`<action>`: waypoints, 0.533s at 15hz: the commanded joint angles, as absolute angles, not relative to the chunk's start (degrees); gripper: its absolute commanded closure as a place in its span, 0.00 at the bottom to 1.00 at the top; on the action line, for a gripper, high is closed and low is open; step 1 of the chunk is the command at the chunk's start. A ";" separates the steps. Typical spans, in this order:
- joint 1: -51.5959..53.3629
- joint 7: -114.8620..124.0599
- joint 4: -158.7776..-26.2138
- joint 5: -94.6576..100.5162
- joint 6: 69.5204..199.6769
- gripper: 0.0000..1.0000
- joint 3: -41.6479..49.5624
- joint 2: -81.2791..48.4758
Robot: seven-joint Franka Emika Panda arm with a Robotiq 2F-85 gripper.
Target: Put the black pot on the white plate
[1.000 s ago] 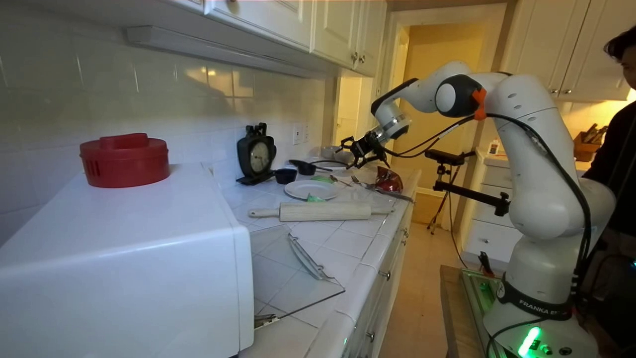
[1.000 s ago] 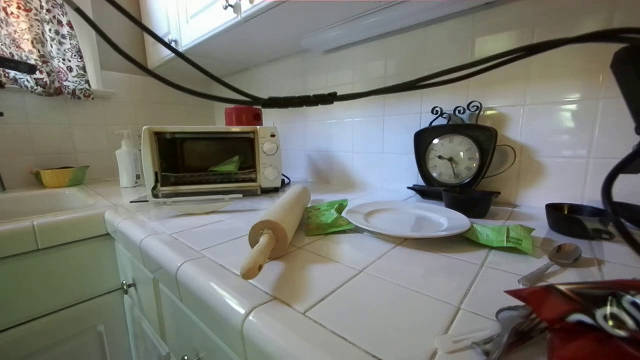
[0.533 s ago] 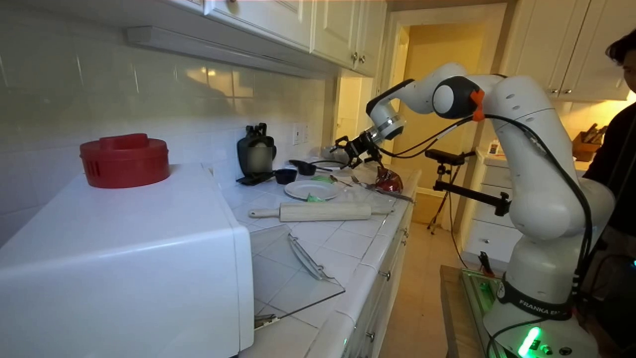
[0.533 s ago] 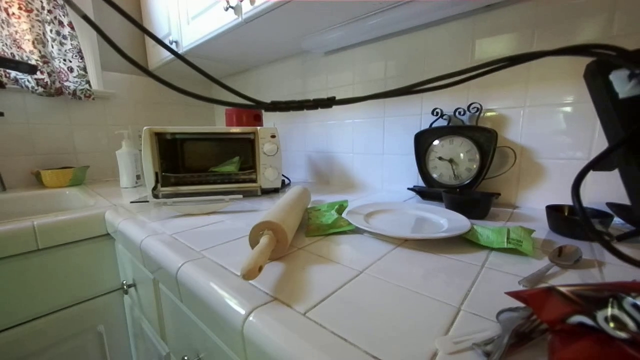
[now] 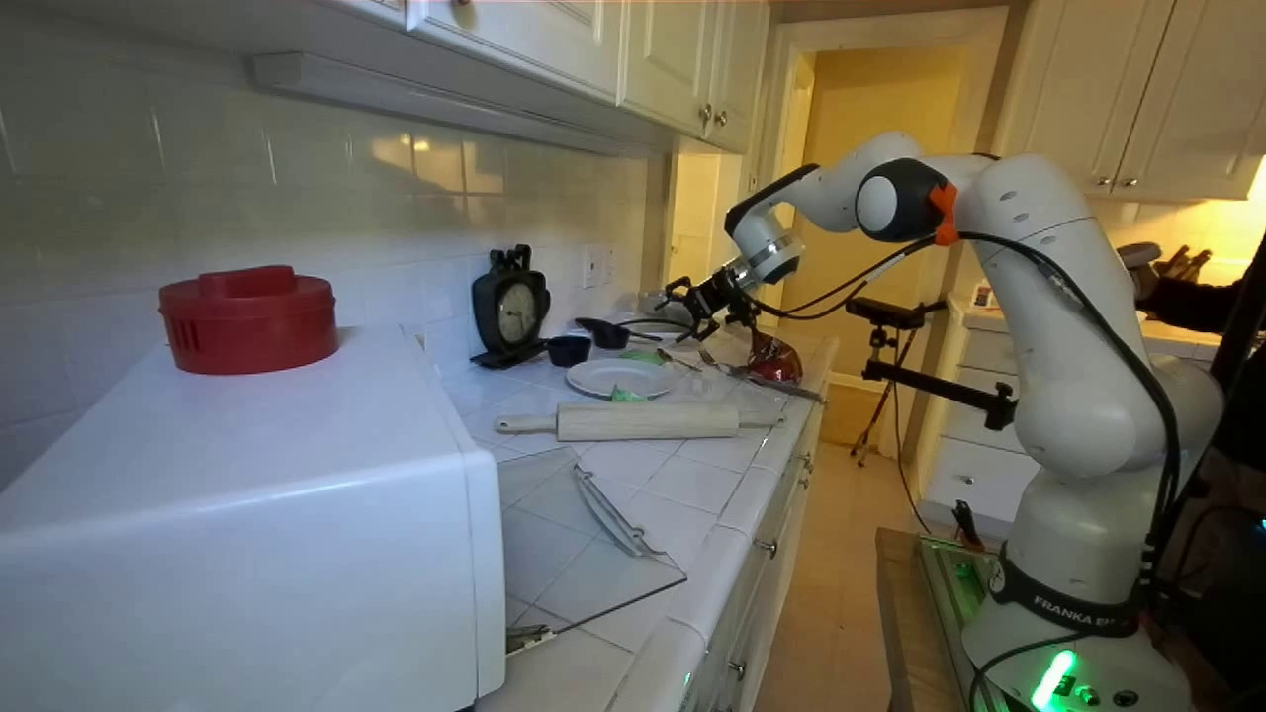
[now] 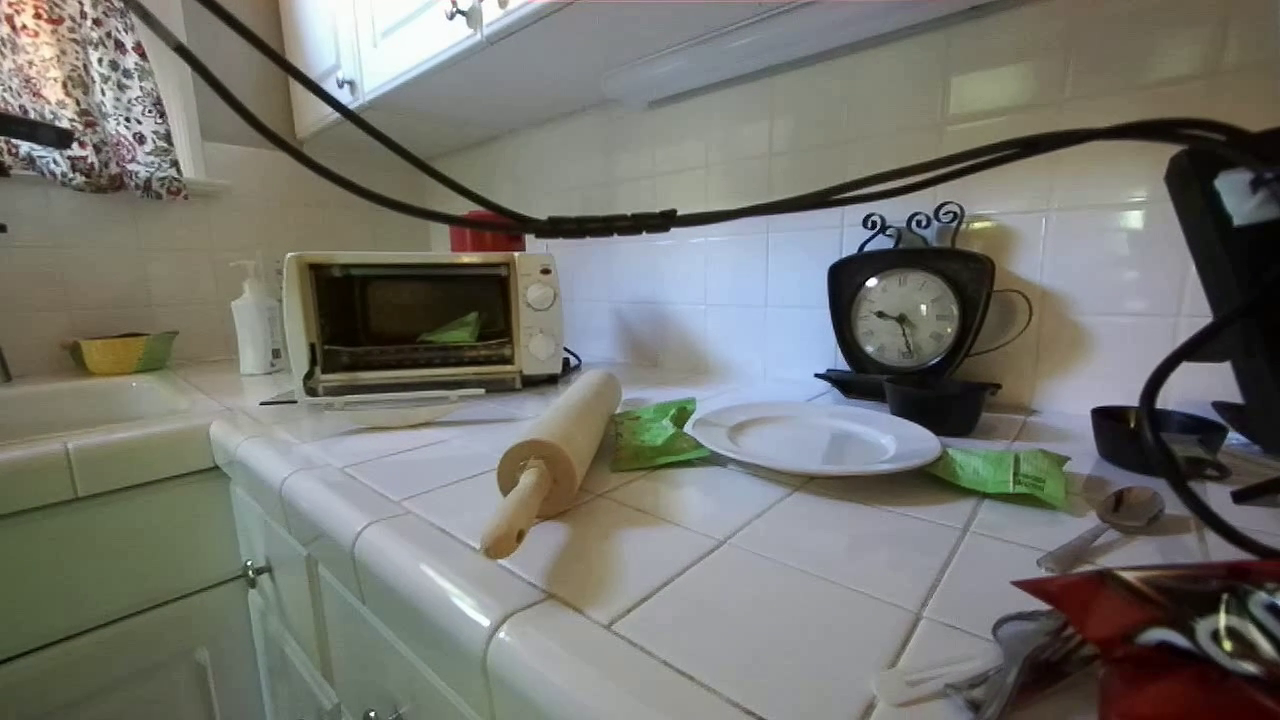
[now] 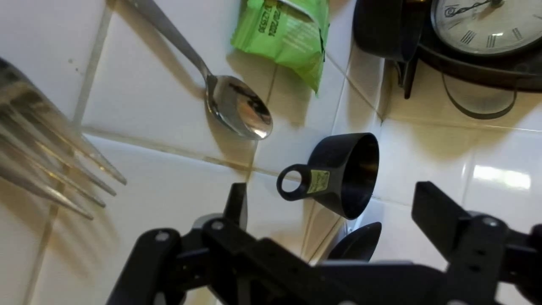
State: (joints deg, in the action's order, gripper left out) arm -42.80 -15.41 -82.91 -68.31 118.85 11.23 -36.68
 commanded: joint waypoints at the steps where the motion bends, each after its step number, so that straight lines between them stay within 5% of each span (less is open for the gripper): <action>1: -41.92 -13.45 -84.13 -67.45 120.12 0.00 12.31 -36.25; 8: -41.54 -14.45 -81.93 -68.88 123.09 0.00 11.44 -39.68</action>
